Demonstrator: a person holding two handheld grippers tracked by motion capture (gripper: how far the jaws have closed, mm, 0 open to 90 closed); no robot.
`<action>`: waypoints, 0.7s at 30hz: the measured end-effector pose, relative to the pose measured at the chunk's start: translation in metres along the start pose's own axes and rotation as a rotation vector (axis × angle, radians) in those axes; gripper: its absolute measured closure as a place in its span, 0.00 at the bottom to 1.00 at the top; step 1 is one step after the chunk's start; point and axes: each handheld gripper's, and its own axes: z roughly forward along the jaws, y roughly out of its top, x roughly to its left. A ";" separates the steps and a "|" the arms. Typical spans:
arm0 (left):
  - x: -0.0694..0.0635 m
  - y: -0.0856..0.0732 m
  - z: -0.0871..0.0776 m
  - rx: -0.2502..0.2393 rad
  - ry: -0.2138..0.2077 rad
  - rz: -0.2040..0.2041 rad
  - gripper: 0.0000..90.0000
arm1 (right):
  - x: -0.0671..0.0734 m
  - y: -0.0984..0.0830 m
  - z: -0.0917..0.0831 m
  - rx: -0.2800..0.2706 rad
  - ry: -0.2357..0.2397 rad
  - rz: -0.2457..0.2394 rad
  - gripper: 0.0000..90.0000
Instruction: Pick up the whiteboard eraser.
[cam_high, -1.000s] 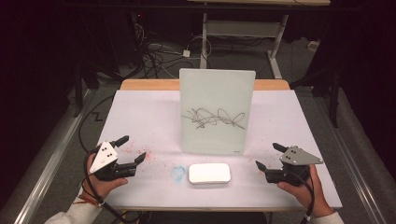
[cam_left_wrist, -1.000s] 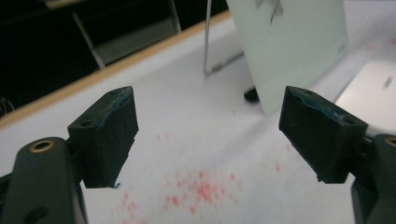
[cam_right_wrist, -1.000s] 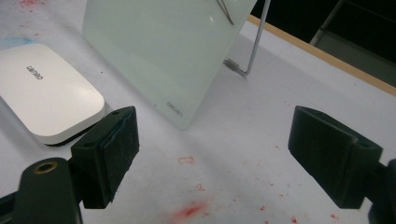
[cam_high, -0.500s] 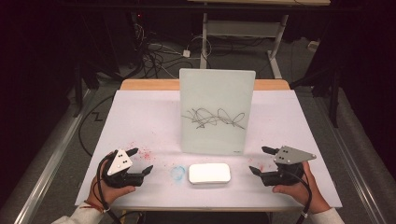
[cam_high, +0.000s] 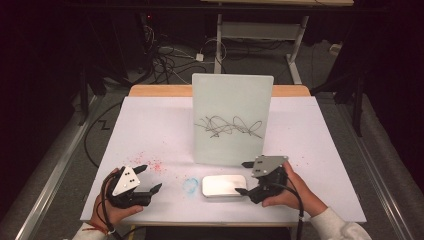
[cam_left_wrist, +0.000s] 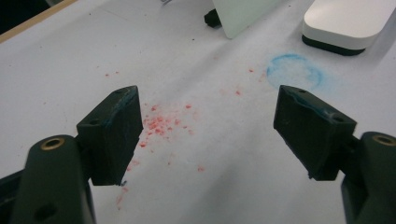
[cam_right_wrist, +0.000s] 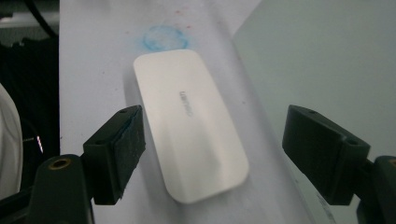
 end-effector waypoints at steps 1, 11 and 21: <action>0.000 -0.001 -0.001 0.002 0.001 0.002 0.25 | 0.001 0.004 0.007 0.016 0.016 -0.017 0.24; -0.009 0.002 -0.004 -0.002 -0.017 0.015 0.25 | 0.006 0.025 0.055 0.163 0.120 -0.096 0.25; -0.008 0.000 -0.001 0.010 -0.032 0.014 0.25 | -0.004 0.020 0.077 0.221 0.186 -0.084 0.28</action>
